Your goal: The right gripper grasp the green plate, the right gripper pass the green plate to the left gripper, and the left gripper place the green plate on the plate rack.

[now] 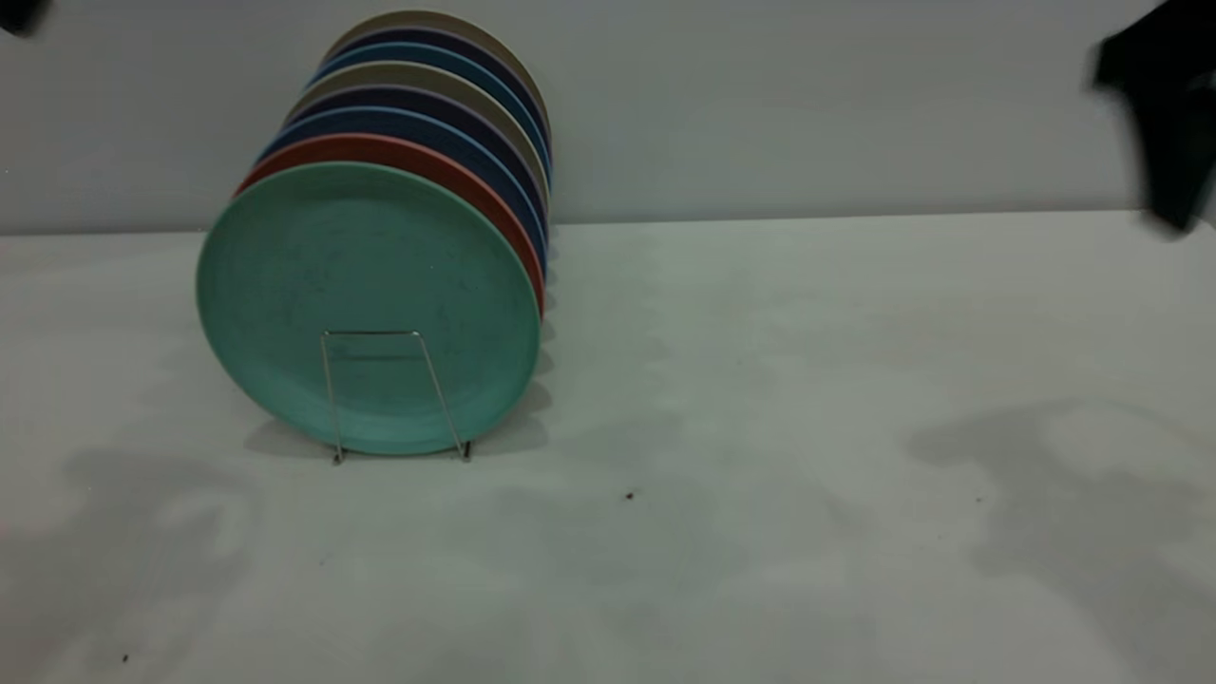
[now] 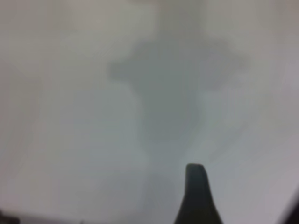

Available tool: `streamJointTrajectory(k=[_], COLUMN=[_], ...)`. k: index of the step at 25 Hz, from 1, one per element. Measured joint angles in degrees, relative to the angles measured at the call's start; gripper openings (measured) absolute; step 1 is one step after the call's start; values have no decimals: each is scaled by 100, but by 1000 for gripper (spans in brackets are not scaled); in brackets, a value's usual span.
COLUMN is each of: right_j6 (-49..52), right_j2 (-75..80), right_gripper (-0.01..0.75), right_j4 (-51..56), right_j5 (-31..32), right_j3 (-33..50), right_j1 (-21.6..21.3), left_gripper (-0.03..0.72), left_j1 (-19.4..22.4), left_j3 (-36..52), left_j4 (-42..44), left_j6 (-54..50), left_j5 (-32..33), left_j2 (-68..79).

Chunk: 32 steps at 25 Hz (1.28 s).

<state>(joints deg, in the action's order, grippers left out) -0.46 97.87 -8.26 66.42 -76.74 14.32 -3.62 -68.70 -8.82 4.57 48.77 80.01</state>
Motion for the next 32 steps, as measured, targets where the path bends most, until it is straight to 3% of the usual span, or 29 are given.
streamJointTrajectory(k=[7, 18, 26, 32], right_j6=[46, -334, -775, -859], right_j2=[-1973, -5071, -6777, -8021], right_gripper=[579, 579, 579, 579], right_j4=[46, 990, 1239, 1227], right_j5=[328, 364, 168, -190], right_j3=[664, 3015, 4368, 4874], right_j1=[0, 0, 0, 0], left_gripper=[457, 456, 456, 456], left_j1=[0, 0, 0, 0], left_j3=[1024, 2988, 3763, 3960], left_j4=[138, 100, 100, 100], left_j6=[-108, -108, 149, 272], left_j5=[384, 792, 881, 974], left_j2=[-1520, -4380, -5878, -6581])
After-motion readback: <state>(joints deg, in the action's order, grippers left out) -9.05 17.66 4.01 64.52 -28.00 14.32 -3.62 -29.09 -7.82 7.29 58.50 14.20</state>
